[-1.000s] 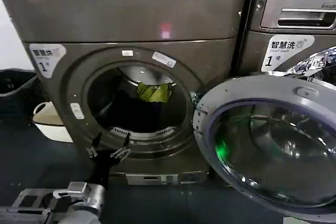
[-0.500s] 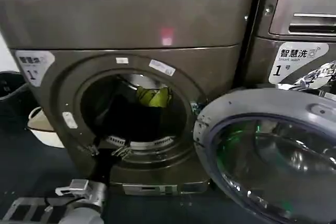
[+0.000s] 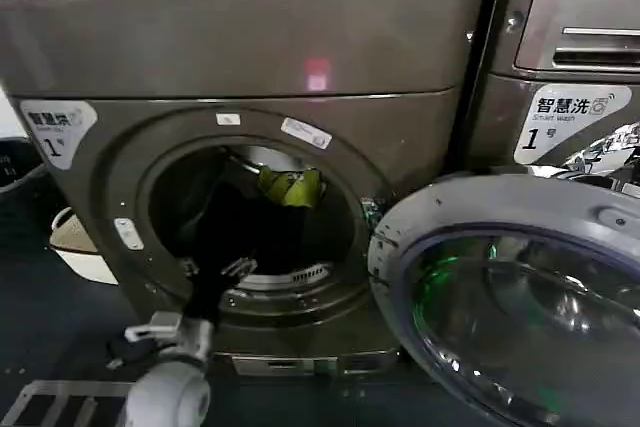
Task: Grasp the clothes from the dryer.
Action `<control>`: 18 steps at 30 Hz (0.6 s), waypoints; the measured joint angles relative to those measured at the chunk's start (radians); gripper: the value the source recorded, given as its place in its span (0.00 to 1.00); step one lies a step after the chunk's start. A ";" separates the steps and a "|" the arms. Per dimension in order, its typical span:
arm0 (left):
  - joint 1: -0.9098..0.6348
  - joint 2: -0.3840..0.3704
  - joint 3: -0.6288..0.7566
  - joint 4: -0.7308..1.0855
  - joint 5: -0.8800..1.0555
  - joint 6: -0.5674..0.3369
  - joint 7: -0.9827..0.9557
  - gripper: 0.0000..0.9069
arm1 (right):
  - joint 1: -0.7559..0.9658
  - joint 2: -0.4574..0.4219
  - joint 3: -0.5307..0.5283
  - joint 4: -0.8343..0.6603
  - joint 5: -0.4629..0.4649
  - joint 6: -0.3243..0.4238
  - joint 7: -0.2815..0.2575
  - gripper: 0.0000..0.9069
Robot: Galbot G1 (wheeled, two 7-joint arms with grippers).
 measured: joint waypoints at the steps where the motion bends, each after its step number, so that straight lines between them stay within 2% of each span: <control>1: -0.021 -0.002 0.003 0.022 0.000 -0.003 0.000 1.00 | -0.003 0.001 0.002 0.003 -0.002 -0.002 -0.002 1.00; 18: -0.456 -0.043 0.061 0.524 0.017 -0.078 0.008 1.00 | -0.017 0.007 0.022 0.016 -0.019 0.006 -0.034 1.00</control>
